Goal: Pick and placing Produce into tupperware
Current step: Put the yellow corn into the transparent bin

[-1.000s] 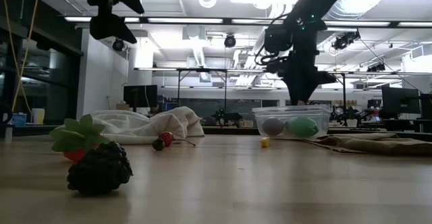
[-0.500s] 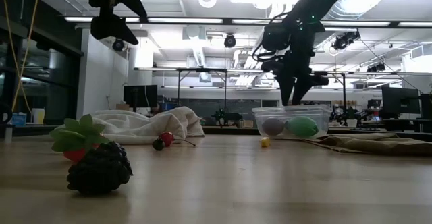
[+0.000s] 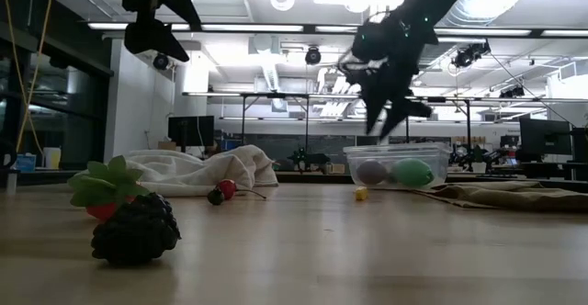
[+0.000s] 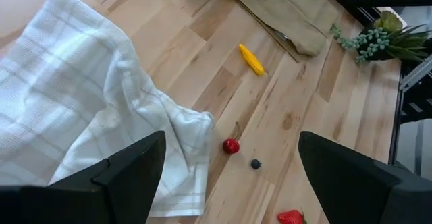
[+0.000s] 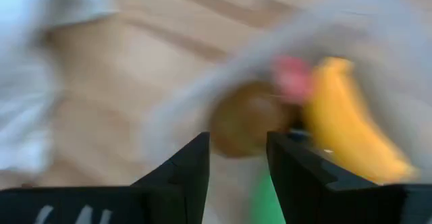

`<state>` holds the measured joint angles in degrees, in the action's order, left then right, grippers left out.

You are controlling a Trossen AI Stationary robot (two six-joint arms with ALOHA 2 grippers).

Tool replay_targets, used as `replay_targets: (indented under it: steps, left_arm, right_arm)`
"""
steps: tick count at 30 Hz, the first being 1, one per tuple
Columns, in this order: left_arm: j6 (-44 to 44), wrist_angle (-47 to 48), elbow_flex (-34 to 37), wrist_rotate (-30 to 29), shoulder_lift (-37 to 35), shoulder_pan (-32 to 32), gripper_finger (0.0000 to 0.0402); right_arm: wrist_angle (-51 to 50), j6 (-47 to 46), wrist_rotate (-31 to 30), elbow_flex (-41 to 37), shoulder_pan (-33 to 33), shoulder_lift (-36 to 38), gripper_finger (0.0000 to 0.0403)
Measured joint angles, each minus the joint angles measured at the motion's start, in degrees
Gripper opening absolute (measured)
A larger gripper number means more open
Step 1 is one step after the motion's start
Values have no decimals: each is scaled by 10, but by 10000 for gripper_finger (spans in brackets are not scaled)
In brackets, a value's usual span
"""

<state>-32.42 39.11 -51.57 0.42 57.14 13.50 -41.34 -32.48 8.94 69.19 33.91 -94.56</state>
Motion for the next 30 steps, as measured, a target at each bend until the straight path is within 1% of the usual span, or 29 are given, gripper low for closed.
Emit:
replay_targets:
  steps: [4,8,11,14,17,19,24,26,30]
  left_arm:
    - [16,0,0,25,1,0,328]
    - [45,0,0,38,1,0,328]
    - [50,0,0,34,1,0,328]
    - [50,0,0,17,1,0,328]
    - [50,0,0,4,1,0,328]
    - [45,0,0,-1,1,0,328]
    - [9,0,0,-18,1,0,328]
    - [7,0,0,-32,1,0,328]
    - [14,-6,0,-66,1,0,328]
  right_arm:
    - [57,12,63,0,-45,15,138]
    - [74,44,94,1,-100,24,138]
    - [72,84,102,1,-139,24,138]
    - [72,145,99,1,-174,24,138]
    - [63,165,72,1,-202,24,138]
    - [58,123,64,1,-213,24,138]
    - [59,-126,51,1,-233,24,138]
    - [60,-190,28,1,-248,24,138]
    - [55,-308,-51,1,-280,20,138]
